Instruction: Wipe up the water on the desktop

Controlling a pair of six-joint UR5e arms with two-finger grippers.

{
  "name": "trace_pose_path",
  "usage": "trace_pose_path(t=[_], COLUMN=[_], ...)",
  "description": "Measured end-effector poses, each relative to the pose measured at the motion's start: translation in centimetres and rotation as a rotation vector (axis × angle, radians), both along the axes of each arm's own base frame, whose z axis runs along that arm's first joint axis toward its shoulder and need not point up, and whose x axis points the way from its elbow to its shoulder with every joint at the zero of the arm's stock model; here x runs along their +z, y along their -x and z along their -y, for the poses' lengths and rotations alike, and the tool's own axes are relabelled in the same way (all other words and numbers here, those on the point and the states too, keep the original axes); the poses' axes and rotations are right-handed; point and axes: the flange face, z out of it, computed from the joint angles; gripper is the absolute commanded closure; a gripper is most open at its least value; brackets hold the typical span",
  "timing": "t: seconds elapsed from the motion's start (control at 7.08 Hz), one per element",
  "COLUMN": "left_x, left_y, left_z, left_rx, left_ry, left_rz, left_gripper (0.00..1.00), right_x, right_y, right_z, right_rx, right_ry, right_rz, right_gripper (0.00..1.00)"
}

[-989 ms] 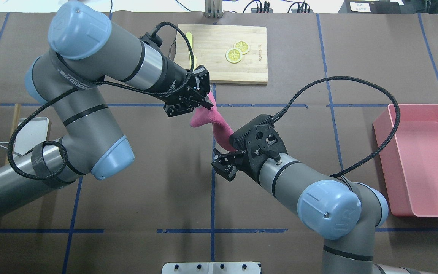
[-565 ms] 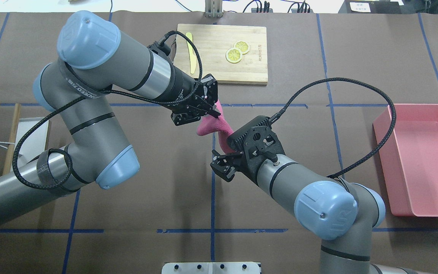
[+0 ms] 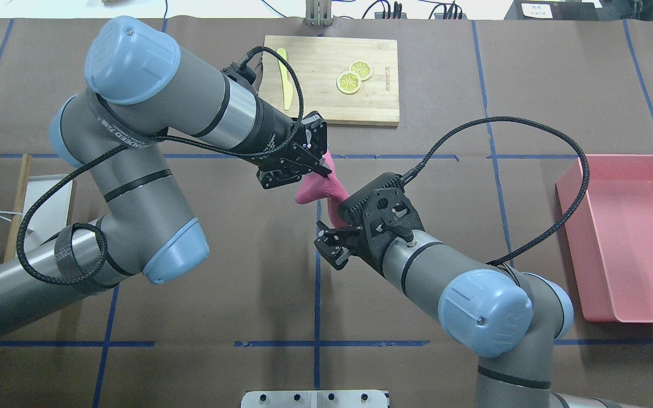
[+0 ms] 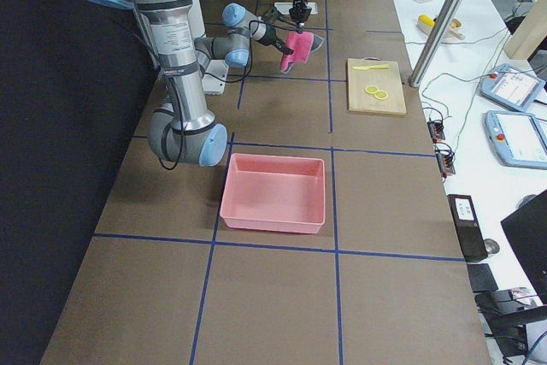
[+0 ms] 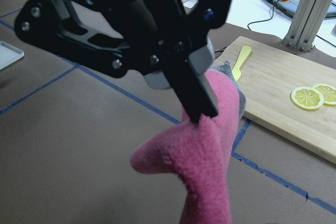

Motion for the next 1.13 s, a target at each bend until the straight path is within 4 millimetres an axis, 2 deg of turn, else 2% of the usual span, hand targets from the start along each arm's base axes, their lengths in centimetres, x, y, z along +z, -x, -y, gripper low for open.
trace_pose_path(t=[0.28,0.42,0.56,0.99,1.13], left_x=[-0.05,-0.04,-0.03,0.06,0.06], left_y=[0.03,0.03,0.02,0.01,0.01], left_z=[-0.03,-0.03,-0.02,-0.01,-0.01], left_rx=[0.000,0.000,0.000,0.001,0.001], left_ry=[-0.002,-0.002,-0.002,-0.003,-0.003], left_rz=[-0.001,-0.001,-0.001,0.001,0.001], left_gripper=[0.99,0.99,0.99,0.97,0.90], right_x=[-0.02,-0.03,-0.07,-0.28,-0.31], right_y=[0.00,0.00,-0.01,-0.17,-0.19], right_z=[-0.04,-0.06,-0.07,-0.12,-0.13], right_rx=[-0.001,-0.001,-0.002,-0.002,-0.001], right_ry=[0.003,0.004,0.004,0.005,0.011], right_rz=[0.006,0.007,0.009,0.017,0.022], right_gripper=[0.69,0.87,1.00,1.00,1.00])
